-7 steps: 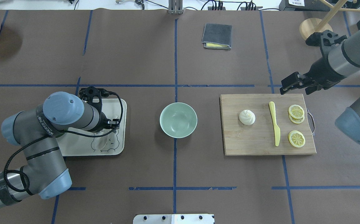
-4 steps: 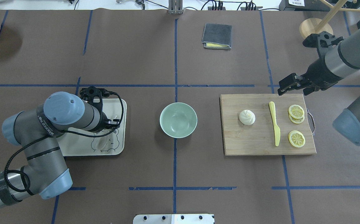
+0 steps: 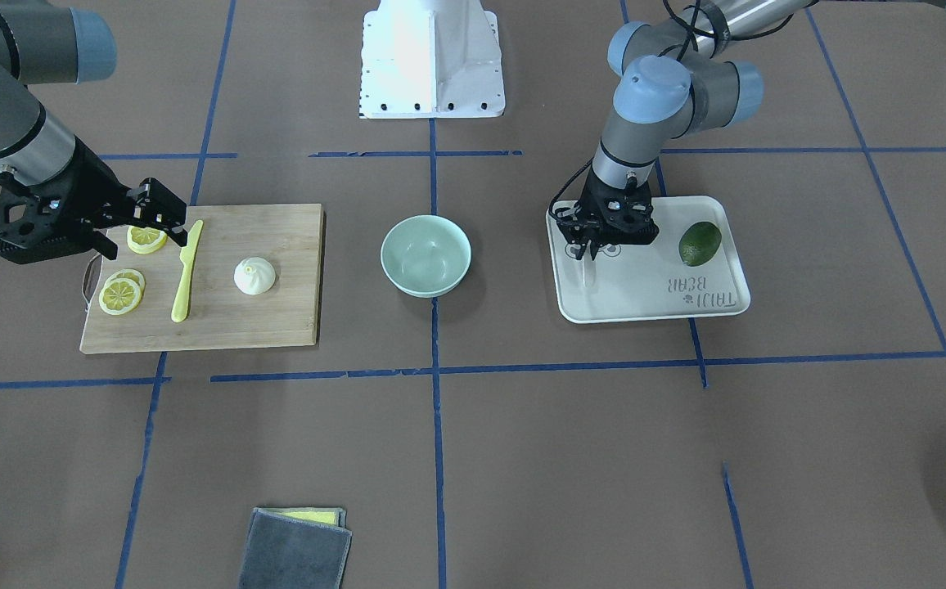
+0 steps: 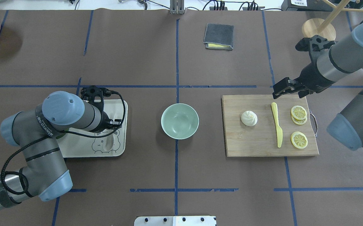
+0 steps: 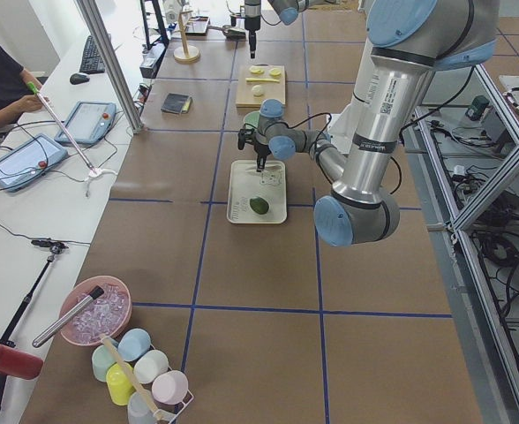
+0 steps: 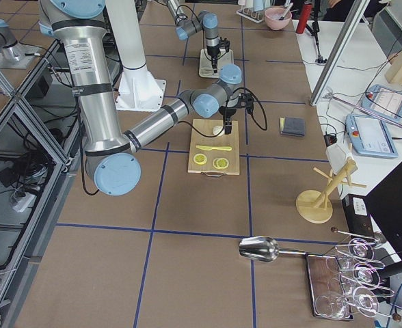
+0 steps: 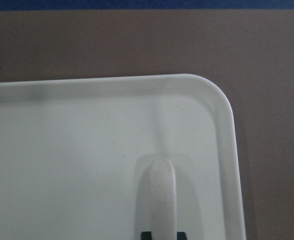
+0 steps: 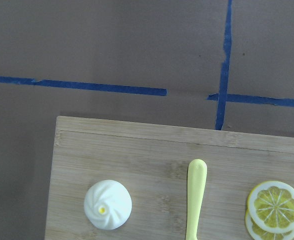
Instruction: Put spoon and bun in bowl
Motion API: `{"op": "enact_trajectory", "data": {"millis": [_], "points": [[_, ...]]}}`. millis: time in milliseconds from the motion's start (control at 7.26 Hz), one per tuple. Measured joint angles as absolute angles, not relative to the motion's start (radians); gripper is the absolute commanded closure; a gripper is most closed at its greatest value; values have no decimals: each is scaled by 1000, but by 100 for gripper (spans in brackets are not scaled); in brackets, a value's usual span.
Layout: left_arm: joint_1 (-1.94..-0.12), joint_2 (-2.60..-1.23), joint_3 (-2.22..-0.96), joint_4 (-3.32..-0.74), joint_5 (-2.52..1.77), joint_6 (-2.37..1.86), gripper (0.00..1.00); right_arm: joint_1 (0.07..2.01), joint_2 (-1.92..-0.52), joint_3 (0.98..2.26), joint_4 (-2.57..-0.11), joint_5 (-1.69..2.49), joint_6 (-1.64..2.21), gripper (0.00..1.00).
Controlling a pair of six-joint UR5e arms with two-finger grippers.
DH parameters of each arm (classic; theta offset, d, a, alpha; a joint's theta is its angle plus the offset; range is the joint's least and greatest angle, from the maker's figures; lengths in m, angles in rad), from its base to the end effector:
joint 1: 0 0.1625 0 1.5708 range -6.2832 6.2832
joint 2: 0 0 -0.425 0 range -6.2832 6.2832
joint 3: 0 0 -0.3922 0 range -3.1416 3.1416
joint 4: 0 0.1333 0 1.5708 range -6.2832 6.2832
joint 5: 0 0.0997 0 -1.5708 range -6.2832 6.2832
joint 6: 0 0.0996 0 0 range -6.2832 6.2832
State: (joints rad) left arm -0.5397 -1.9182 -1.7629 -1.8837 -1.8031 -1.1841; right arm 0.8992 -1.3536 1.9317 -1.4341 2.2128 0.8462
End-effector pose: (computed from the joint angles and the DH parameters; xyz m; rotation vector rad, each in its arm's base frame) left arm 0.4750 -0.4132 0.3494 0.1840 0.8562 -0.0441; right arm -0.2831 -0.4745 0.3581 0.0777 -0.9181 -0.0673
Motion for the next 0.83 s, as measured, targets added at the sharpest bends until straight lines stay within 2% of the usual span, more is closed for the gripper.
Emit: {"op": "enact_trajectory", "data": {"millis": [413, 826], "points": [[-647, -1940, -1783, -1863, -1808, -1179, 100, 803, -1302, 1905, -1433, 2126, 926, 0], [-693, -2033, -1809, -1788, -1823, -1244, 100, 701, -1278, 1870, -1433, 2011, 977, 0]]}}
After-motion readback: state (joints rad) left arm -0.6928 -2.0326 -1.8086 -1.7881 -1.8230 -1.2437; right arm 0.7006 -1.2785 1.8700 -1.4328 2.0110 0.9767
